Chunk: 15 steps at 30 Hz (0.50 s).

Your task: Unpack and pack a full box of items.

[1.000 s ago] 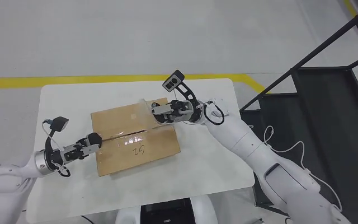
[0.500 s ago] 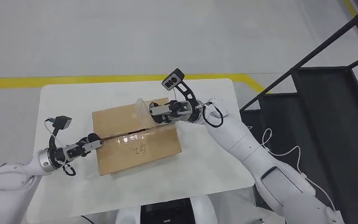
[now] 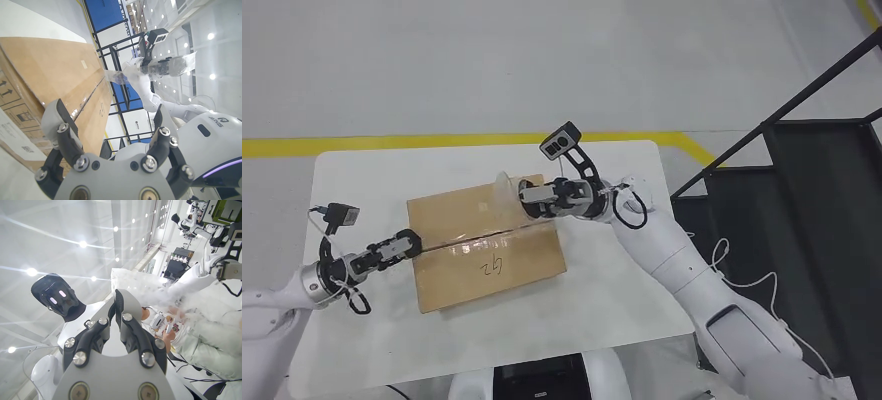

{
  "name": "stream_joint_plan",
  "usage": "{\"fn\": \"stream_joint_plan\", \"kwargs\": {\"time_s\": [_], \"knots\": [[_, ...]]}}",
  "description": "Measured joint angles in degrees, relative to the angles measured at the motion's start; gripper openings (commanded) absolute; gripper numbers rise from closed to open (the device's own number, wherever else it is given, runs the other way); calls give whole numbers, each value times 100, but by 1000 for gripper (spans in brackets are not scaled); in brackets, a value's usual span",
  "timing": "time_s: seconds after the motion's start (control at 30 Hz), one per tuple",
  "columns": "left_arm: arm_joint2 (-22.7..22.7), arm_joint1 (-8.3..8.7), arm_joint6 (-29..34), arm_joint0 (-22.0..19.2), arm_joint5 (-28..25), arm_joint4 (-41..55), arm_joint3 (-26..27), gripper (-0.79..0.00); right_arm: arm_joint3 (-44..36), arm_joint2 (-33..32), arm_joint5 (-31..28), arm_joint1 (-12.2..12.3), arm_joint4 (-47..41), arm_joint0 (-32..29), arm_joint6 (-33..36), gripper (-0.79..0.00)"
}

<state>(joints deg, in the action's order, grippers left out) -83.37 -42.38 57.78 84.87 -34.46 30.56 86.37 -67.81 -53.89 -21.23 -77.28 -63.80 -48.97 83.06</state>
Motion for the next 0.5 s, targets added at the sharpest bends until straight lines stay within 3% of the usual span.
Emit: {"fn": "stream_joint_plan", "kwargs": {"time_s": [0.5], "knots": [[103, -67, 71, -90, 270, -274, -26, 0, -275, -277, -105, -151, 268, -158, -104, -785]]}}
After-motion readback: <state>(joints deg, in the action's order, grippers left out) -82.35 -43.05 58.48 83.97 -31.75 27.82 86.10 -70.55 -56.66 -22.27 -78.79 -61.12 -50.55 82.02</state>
